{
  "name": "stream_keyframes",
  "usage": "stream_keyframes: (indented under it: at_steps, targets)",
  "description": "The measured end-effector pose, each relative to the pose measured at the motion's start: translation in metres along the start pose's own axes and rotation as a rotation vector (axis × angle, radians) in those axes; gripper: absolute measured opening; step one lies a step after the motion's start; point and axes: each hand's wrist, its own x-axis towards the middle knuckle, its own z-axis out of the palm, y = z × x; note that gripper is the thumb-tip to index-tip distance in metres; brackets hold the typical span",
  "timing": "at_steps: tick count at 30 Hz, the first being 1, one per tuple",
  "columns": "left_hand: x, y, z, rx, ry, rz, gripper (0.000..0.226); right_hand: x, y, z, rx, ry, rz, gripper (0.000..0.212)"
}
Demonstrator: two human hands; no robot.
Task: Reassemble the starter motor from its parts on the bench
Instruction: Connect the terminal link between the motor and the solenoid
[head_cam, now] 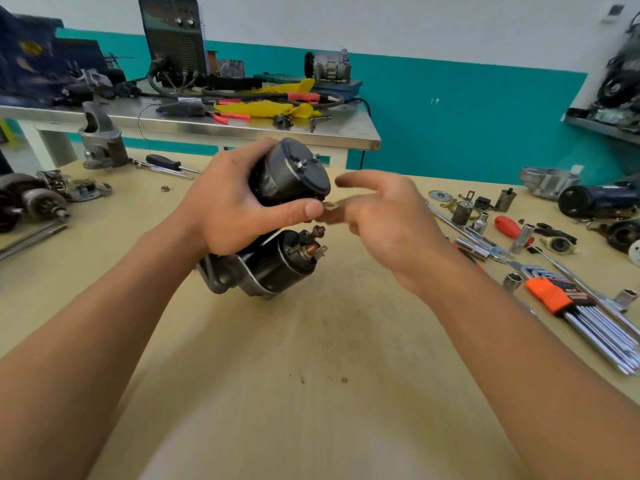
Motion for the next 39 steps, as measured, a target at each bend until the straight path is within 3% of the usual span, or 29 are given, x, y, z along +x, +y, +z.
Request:
stream_keyframes:
  at_steps: [2,4,6,9,13,16,19,21,22,23,25,27,28,29,32,33,35,38,39]
  targets:
    - [0.000,0.000,0.000,0.006,0.001,-0.011,0.068,0.001,-0.001,-0.002,-0.006,0.053,0.002,0.031]
    - [0.000,0.000,0.000,0.016,0.003,-0.023,0.071,0.000,0.001,-0.001,-0.165,0.010,-0.034,0.012]
    - [0.001,0.001,0.000,0.029,0.003,-0.029,0.072,-0.003,0.005,0.002,-0.235,-0.070,-0.052,0.021]
    - [0.001,0.002,0.001,0.029,0.006,-0.040,0.070,-0.003,0.009,0.004,-0.178,-0.111,-0.107,0.010]
    - [0.002,0.003,0.001,0.047,0.015,-0.056,0.072,-0.001,0.006,0.000,-0.033,-0.143,-0.082,0.029]
    - [0.002,0.004,0.001,0.049,0.004,-0.057,0.073,-0.001,0.004,0.001,-0.100,-0.133,-0.026,0.009]
    - [0.002,0.004,0.001,0.057,0.001,-0.071,0.072,-0.004,0.004,0.004,-0.301,-0.137,-0.055,0.030]
    - [0.002,0.003,0.001,0.061,0.002,-0.075,0.072,-0.002,0.004,0.002,-0.231,-0.207,-0.061,0.012]
    - [0.002,0.003,0.001,0.064,0.003,-0.076,0.072,-0.002,0.004,-0.001,-0.179,-0.239,-0.041,0.014]
    - [0.002,0.003,0.001,0.066,0.003,-0.076,0.072,-0.002,0.002,-0.002,-0.123,-0.243,-0.014,0.019]
    - [0.002,0.003,0.001,0.069,0.002,-0.077,0.072,-0.001,0.004,-0.001,-0.133,-0.206,0.001,0.008]
    - [0.002,0.003,0.002,0.072,0.005,-0.076,0.072,-0.004,0.004,0.002,-0.237,-0.168,-0.049,0.023]
    - [0.002,0.003,0.001,0.069,0.004,-0.078,0.073,-0.002,0.005,0.003,-0.238,-0.178,-0.080,0.020]
    - [0.002,0.003,0.001,0.066,0.004,-0.081,0.072,-0.002,0.003,0.003,-0.190,-0.186,-0.080,0.013]
    - [0.002,0.003,0.001,0.068,0.000,-0.077,0.072,-0.001,0.004,-0.001,-0.091,-0.211,-0.057,0.019]
    - [0.002,0.003,0.002,0.068,0.000,-0.077,0.072,-0.001,0.004,0.000,-0.111,-0.183,-0.050,0.011]
    - [0.002,0.002,0.002,0.069,0.002,-0.080,0.072,-0.002,0.006,0.001,-0.253,-0.153,-0.068,0.022]
    - [0.002,0.002,0.002,0.064,0.001,-0.081,0.073,-0.001,0.006,0.001,-0.176,-0.211,-0.114,0.013]
    - [0.002,0.002,0.001,0.064,0.001,-0.080,0.073,-0.002,0.005,-0.001,-0.135,-0.232,-0.098,0.021]
